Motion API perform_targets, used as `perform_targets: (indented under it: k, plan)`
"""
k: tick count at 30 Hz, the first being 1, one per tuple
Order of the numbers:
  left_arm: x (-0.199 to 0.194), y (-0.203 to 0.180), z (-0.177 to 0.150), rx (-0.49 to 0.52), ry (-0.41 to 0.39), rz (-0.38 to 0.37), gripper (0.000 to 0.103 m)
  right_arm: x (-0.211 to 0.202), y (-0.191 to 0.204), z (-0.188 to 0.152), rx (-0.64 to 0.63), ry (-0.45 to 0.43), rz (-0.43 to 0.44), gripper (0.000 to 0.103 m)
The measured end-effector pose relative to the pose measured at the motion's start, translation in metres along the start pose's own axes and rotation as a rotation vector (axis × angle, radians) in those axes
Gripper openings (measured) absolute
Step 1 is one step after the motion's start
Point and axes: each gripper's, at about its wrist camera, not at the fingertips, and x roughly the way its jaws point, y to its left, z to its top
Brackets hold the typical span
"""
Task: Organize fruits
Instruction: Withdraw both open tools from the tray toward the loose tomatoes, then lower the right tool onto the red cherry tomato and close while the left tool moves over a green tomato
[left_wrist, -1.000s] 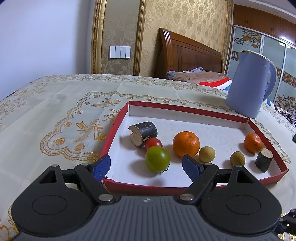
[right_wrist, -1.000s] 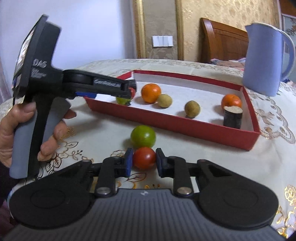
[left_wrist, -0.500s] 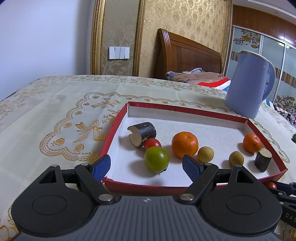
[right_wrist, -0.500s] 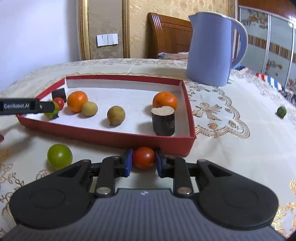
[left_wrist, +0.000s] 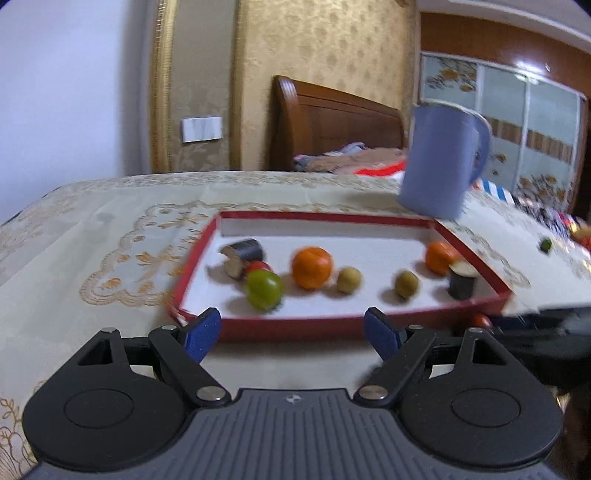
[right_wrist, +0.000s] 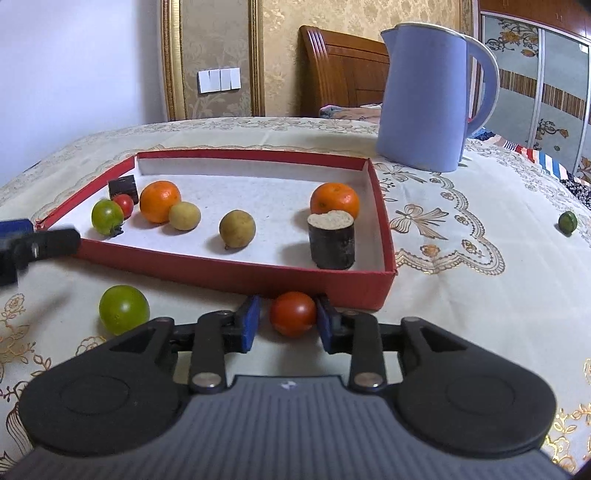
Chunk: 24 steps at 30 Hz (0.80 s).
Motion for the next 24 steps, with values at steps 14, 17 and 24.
perform_targets:
  k: [14, 17, 24]
  plan:
    - [0.011, -0.036, -0.002, 0.102, 0.056, -0.02, 0.092, 0.0, 0.001, 0.0, -0.008, 0.001, 0.004, 0.036]
    - [0.008, -0.035, -0.003, 0.056, 0.066, -0.069, 0.092, 0.0, 0.002, -0.001, -0.013, 0.003, 0.01, 0.037]
    - [0.012, -0.04, -0.007, 0.089, 0.07, -0.009, 0.093, 0.0, 0.0, -0.001, -0.006, 0.002, 0.014, 0.037]
